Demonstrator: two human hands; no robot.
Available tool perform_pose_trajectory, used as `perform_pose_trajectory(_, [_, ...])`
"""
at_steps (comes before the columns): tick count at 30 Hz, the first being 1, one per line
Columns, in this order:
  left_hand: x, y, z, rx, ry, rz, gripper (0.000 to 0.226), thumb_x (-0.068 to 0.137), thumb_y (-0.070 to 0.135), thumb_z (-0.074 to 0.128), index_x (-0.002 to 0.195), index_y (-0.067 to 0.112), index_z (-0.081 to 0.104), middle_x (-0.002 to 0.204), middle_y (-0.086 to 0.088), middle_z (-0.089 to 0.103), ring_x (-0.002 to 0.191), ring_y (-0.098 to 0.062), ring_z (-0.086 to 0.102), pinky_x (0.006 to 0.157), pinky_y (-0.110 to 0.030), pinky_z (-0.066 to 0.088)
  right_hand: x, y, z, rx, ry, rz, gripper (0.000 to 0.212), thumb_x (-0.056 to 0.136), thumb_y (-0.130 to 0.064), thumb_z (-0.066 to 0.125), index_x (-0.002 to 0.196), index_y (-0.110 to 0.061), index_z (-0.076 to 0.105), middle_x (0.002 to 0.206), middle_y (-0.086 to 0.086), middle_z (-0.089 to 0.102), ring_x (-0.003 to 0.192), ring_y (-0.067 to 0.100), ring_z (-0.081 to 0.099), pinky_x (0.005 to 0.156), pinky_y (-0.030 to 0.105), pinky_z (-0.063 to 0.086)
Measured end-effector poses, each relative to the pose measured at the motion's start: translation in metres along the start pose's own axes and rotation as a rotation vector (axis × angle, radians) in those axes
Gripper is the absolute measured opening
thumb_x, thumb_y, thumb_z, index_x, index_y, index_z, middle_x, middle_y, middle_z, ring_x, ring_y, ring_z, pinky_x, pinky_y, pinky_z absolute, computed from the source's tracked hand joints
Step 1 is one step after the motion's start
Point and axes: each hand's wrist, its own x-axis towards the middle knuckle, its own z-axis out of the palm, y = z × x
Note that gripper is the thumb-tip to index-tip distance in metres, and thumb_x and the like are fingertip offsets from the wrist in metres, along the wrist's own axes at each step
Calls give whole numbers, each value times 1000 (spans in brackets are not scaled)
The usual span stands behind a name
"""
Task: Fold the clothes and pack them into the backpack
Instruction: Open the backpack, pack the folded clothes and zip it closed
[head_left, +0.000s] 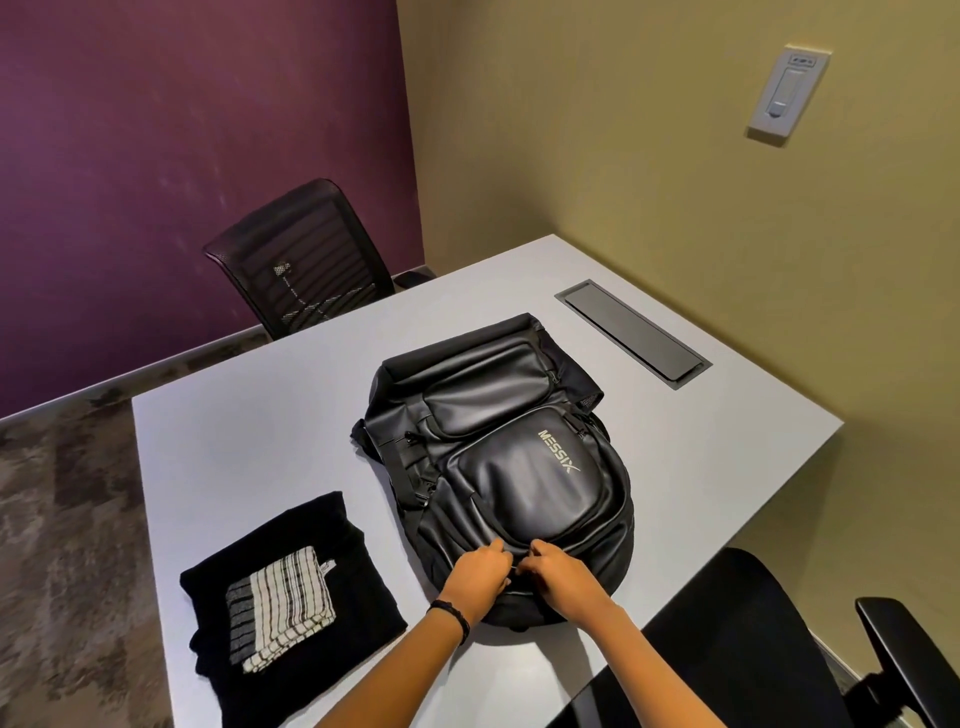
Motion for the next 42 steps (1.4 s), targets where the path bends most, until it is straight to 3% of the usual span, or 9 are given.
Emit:
perform_pose_trajectory(10, [-7, 11, 15, -68, 40, -93, 23, 98, 4, 39, 117, 2, 52, 122, -18, 53, 108, -34, 56, 87, -40, 44, -7, 10, 0, -73, 144, 28, 16, 84, -8, 45, 99, -7, 51, 100, 13, 47, 76, 32, 51, 55, 36, 32])
perform_pose_trajectory(13, [-10, 7, 17, -102, 55, -88, 25, 100, 10, 37, 116, 2, 54, 118, -17, 55, 107, -34, 56, 85, -41, 44, -6, 14, 2, -106, 132, 58, 24, 72, -5, 63, 94, -11, 54, 93, 9, 52, 69, 27, 56, 48, 31, 36])
perform_pose_trajectory(16, [-15, 5, 13, -77, 118, -31, 8, 83, 19, 70, 87, 12, 68, 87, -6, 67, 83, -21, 66, 63, -29, 50, -4, 12, 0, -173, 120, 79, 36, 52, -8, 80, 77, -16, 56, 78, 2, 54, 55, 18, 54, 43, 23, 25])
perform_pose_trajectory(20, [-1, 1, 25, -82, 86, -61, 43, 31, 37, 95, 44, 26, 56, 47, 8, 51, 40, -5, 52, 31, -17, 31, -1, 12, -2, -163, 100, 97, 40, 42, -6, 84, 67, -16, 55, 69, 0, 52, 48, 18, 51, 42, 23, 19])
perform_pose_trajectory(22, [-6, 8, 17, -68, 74, -68, 37, 42, 38, 93, 52, 23, 61, 53, 4, 57, 48, -8, 58, 36, -18, 37, -1, 14, 0, -165, 83, 93, 40, 41, -7, 84, 66, -17, 55, 68, -1, 51, 47, 16, 51, 42, 23, 18])
perform_pose_trajectory(24, [-10, 13, 8, -55, 66, -35, 20, 78, 29, 73, 85, 11, 67, 84, -7, 67, 82, -21, 66, 60, -28, 49, -1, 16, 0, -161, 67, 95, 41, 40, -8, 85, 65, -19, 54, 67, -3, 51, 46, 14, 50, 43, 22, 17])
perform_pose_trajectory(27, [-4, 13, 8, -46, 19, -71, 27, 99, 22, 43, 116, 3, 52, 118, -17, 58, 112, -32, 53, 83, -40, 44, 0, 17, 0, -162, 58, 85, 42, 37, -9, 85, 63, -19, 54, 65, -4, 51, 44, 13, 49, 43, 21, 17])
perform_pose_trajectory(38, [0, 6, -17, -7, -46, -49, 25, 92, -2, 37, 107, -5, 57, 114, -26, 60, 109, -42, 53, 87, -45, 40, -3, 17, 2, -129, 55, 122, 44, 38, -1, 81, 66, -18, 52, 67, -3, 52, 46, 18, 52, 41, 23, 17])
perform_pose_trajectory(42, [-5, -20, -21, -10, -43, -79, 25, 94, 2, 36, 106, -3, 57, 114, -24, 59, 109, -40, 54, 88, -44, 39, -5, 18, 1, -109, 71, 86, 26, 68, 5, 60, 89, -10, 57, 91, 7, 56, 75, 30, 60, 52, 29, 29])
